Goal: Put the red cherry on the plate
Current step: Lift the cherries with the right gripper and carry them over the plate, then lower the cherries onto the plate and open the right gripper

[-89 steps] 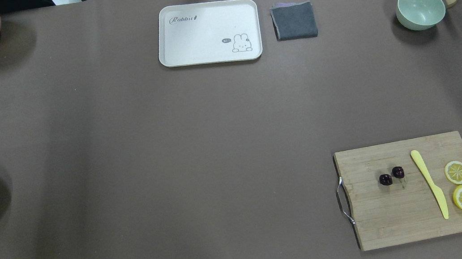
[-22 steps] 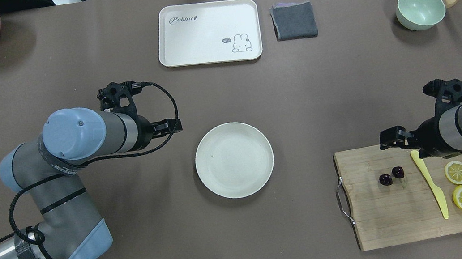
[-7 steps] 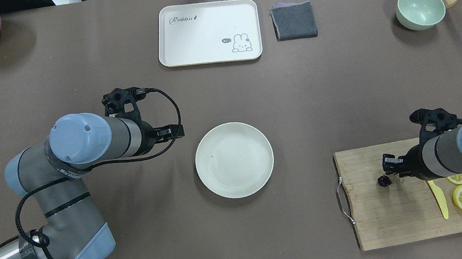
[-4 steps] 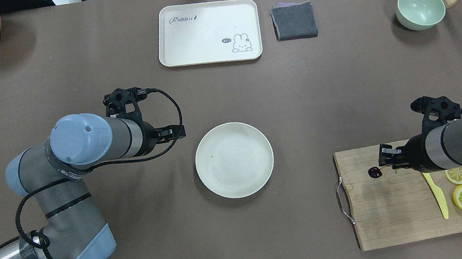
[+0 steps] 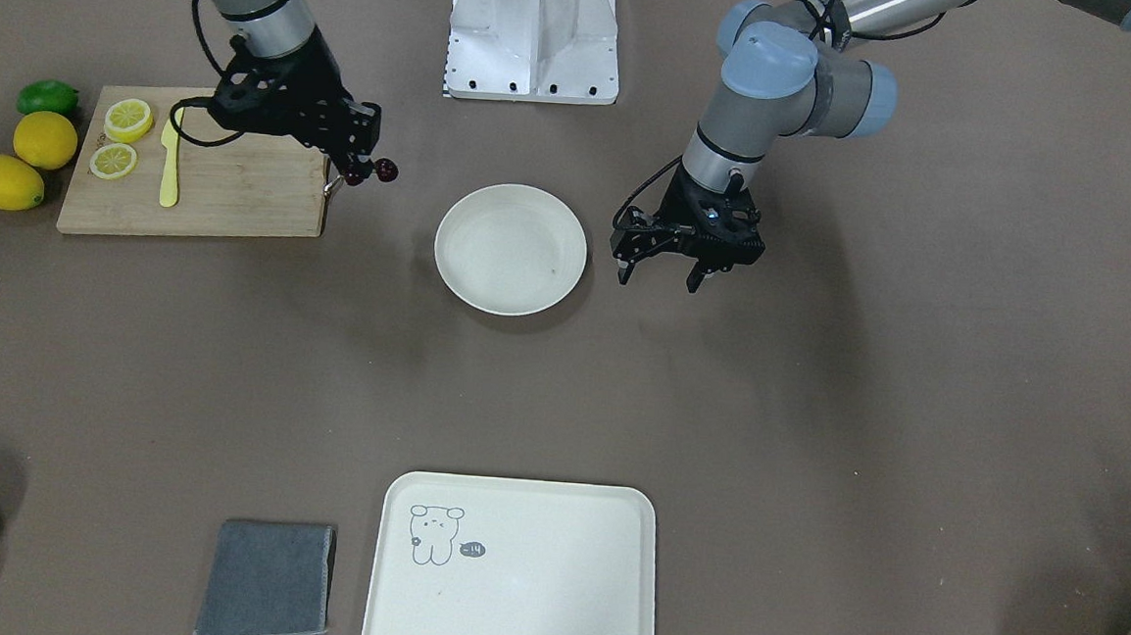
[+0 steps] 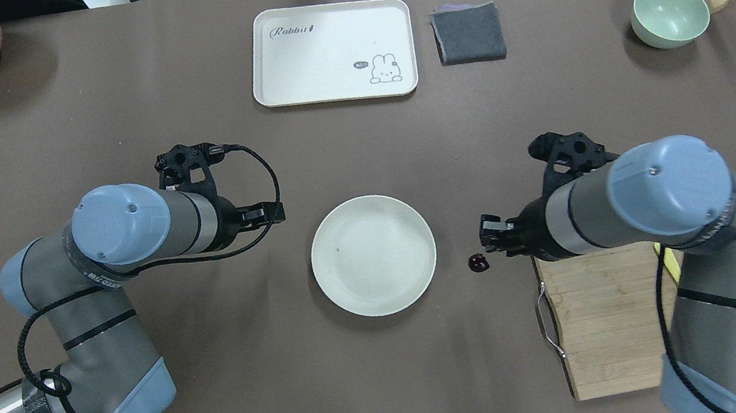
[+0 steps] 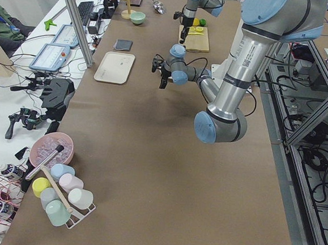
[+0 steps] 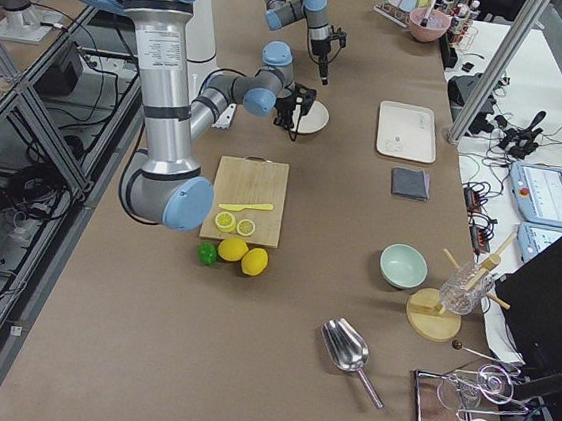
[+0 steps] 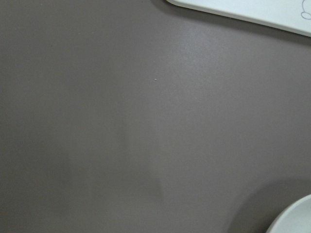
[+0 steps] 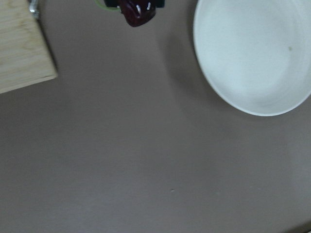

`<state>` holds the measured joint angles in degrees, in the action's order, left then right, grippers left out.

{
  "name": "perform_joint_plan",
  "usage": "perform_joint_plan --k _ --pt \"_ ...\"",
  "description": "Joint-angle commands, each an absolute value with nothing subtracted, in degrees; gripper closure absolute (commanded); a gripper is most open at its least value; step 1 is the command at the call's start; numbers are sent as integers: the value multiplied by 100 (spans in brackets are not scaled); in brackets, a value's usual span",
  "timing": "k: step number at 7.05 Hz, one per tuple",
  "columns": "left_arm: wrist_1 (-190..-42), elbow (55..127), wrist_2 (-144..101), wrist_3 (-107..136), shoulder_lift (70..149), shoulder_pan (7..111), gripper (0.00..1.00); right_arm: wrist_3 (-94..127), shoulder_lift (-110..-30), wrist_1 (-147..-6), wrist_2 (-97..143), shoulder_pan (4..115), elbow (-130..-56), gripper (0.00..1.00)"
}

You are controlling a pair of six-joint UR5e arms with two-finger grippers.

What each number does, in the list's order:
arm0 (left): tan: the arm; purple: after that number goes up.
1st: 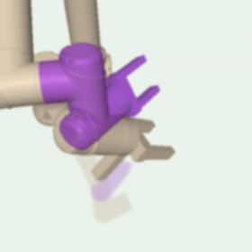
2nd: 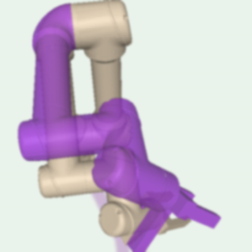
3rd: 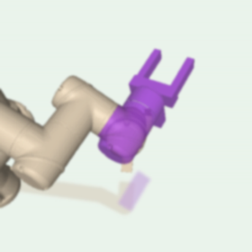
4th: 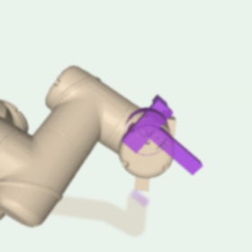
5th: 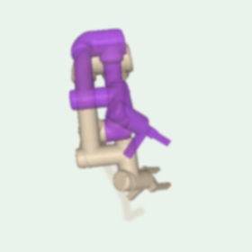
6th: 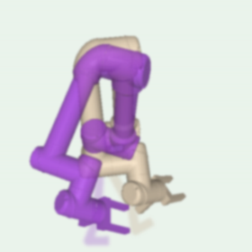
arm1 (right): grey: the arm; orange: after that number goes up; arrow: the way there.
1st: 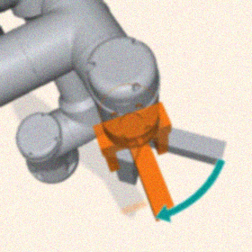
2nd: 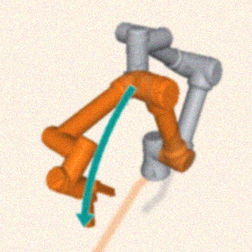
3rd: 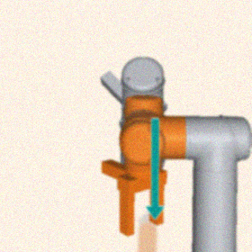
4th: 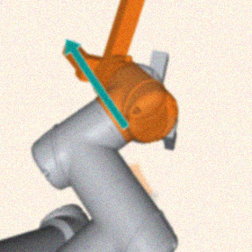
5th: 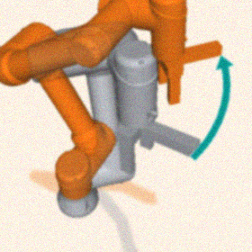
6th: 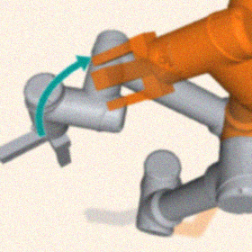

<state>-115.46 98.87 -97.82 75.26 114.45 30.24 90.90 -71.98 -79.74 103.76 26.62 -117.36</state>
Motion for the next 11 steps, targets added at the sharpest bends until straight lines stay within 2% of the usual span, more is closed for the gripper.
perform_joint_plan --k 1,4,6,7,8,11 --pt "-11549 9879 -9782 7523 11356 3050 2 9053 -5874 -8464 10258 2593 -10858 100" --pt "-11558 9870 -9791 7523 11250 3050 2 9018 -5240 -8429 10046 2506 -9847 100" --pt "-11558 9870 -9791 7523 11250 3059 2 9009 -5151 -8098 9775 2260 -9407 100" --pt "-11558 9861 -9791 7523 11250 3067 2 9009 -5176 -7947 9782 2241 -9352 69" --pt "-11558 9861 -9800 7523 11250 3076 2 9026 -5168 -7945 9774 2215 -9352 1" --pt "-11558 9870 -9835 7463 11259 3155 2 9026 -5194 -8015 9922 2346 -9596 0"
